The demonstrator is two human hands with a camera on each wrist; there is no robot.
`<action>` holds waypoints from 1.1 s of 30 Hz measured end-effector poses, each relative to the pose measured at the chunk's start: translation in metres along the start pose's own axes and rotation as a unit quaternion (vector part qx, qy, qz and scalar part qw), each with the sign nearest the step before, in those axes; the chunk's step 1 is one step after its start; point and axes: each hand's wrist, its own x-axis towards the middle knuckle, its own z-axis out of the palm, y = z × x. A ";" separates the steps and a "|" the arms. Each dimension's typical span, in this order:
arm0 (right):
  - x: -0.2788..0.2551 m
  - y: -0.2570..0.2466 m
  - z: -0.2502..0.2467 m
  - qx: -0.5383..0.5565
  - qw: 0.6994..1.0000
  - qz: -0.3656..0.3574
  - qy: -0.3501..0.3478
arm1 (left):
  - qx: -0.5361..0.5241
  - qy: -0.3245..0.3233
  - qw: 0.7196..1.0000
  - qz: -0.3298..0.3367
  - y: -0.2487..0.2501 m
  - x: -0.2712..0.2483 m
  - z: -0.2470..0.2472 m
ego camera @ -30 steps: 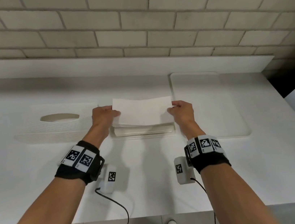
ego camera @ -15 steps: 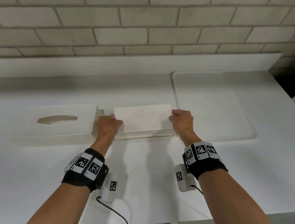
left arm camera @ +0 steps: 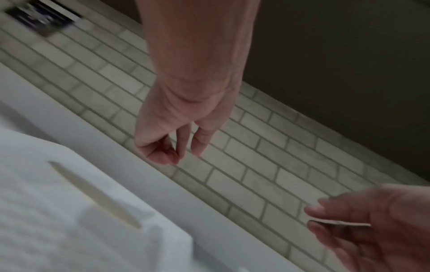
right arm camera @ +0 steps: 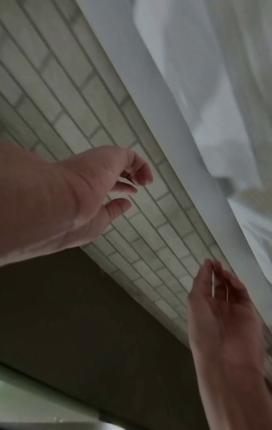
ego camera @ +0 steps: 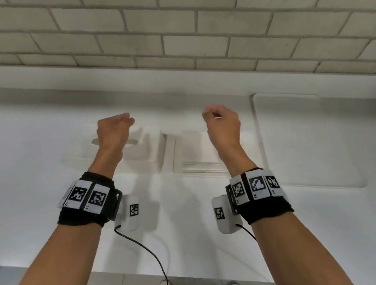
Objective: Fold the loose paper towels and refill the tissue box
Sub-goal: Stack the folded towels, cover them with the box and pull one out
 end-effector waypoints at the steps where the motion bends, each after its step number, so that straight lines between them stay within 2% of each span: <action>1: -0.009 -0.002 0.018 0.005 0.999 0.012 -0.041 | -0.002 0.015 1.000 -0.001 -0.006 0.006 -0.014; 4: -0.034 0.001 0.063 -0.052 0.982 0.060 -0.170 | 0.009 0.074 0.997 0.005 -0.025 0.024 -0.057; 7: -0.048 0.014 0.098 -0.115 0.960 0.112 -0.229 | 0.075 0.136 0.988 0.003 -0.050 0.048 -0.098; 10: -0.050 0.021 0.122 -0.160 0.953 0.138 -0.218 | 0.129 0.156 0.979 -0.034 -0.074 0.065 -0.125; 13: -0.049 0.026 0.133 -0.140 0.957 0.167 -0.192 | 0.088 0.108 0.986 -0.090 -0.091 0.075 -0.133; 16: -0.048 0.032 0.141 -0.149 0.952 0.177 -0.203 | 0.056 0.062 0.987 -0.136 -0.103 0.079 -0.131; 18: -0.049 0.034 0.146 -0.143 0.955 0.173 -0.196 | 0.051 0.060 0.987 -0.137 -0.105 0.076 -0.129; 21: -0.052 0.023 0.147 -0.130 0.968 0.131 -0.168 | 0.010 0.055 0.992 -0.113 -0.094 0.070 -0.130; 25: -0.050 -0.010 0.123 -0.044 0.991 0.051 -0.112 | -0.090 0.021 0.991 -0.092 -0.060 0.060 -0.126; 28: -0.041 -0.026 0.072 0.013 0.999 0.010 -0.035 | -0.105 -0.045 0.992 -0.049 -0.024 0.036 -0.098; 30: -0.034 -0.025 0.028 0.033 0.999 0.008 0.016 | -0.099 -0.104 0.989 -0.031 -0.006 0.013 -0.066; 33: -0.027 -0.006 -0.037 0.056 0.995 0.036 0.080 | -0.070 -0.171 0.982 -0.042 0.006 -0.020 -0.014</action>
